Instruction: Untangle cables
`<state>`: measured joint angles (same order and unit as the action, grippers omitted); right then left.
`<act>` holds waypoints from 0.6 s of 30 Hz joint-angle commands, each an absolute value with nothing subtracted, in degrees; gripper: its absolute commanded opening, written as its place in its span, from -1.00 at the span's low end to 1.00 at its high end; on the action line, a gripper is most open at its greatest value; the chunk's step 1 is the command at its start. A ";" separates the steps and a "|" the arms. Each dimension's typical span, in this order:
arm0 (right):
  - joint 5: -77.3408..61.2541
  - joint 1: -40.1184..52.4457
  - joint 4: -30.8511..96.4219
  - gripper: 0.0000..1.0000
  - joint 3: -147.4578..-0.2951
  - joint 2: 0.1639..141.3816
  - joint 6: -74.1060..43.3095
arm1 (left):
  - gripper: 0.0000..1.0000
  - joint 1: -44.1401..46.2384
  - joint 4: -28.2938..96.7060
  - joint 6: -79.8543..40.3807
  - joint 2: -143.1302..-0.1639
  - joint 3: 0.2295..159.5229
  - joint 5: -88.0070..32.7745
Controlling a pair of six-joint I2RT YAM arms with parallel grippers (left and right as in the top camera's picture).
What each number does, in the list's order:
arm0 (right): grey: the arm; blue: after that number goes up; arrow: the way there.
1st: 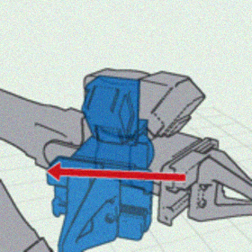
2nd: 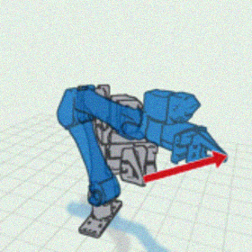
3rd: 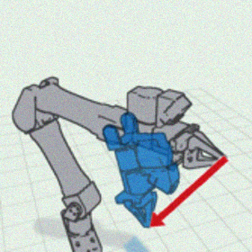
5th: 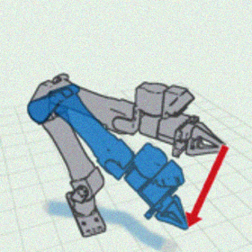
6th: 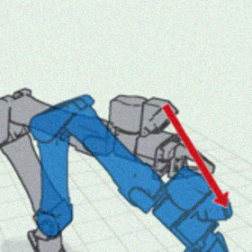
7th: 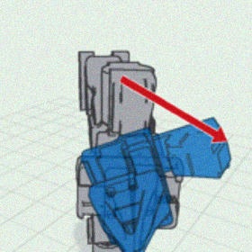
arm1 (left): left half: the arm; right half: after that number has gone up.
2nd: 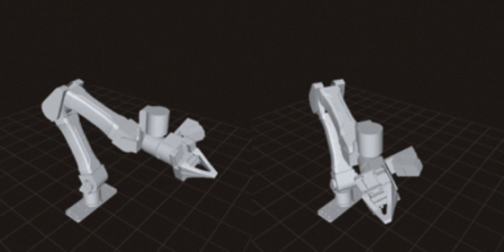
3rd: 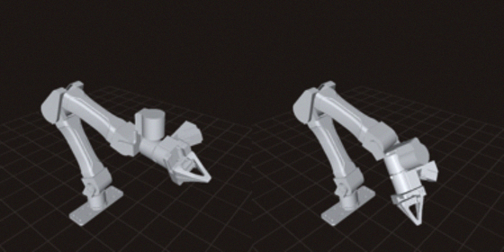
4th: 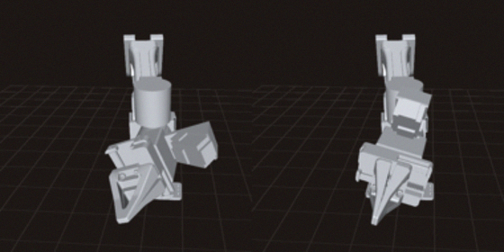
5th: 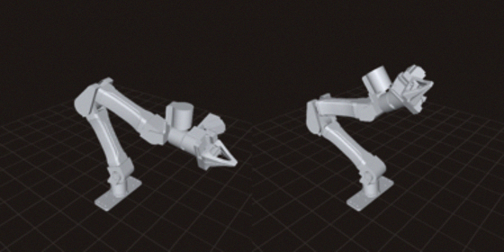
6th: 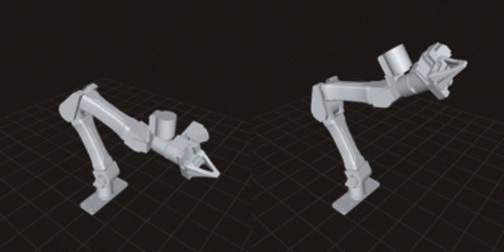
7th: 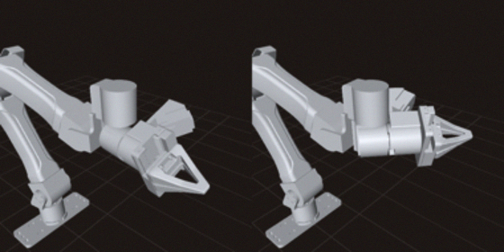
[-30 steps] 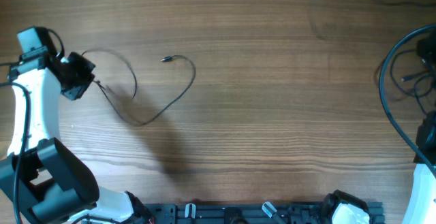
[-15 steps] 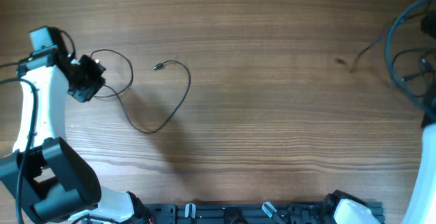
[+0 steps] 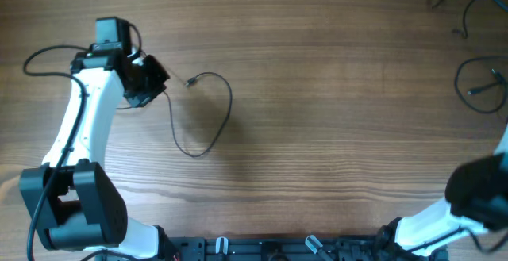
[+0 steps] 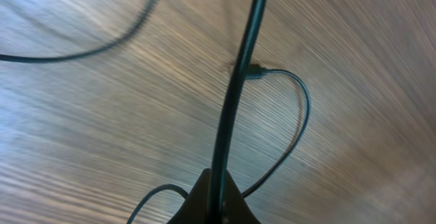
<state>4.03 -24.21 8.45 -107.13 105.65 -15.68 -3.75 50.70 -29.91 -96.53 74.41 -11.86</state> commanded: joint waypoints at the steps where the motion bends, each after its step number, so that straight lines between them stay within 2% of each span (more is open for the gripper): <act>1: 11.07 -24.40 5.98 -0.91 -110.32 113.71 -11.75 | -0.92 -0.73 49.36 -30.30 -95.57 74.13 -11.88; 12: 9.91 -24.34 -2.55 -0.91 -110.34 131.48 -12.45 | -0.92 5.19 45.60 -30.33 -95.57 74.13 -11.88; 18: 9.23 -24.40 -0.30 -0.86 -110.34 135.00 -20.53 | -0.92 7.20 45.60 -30.30 -95.57 74.13 -11.35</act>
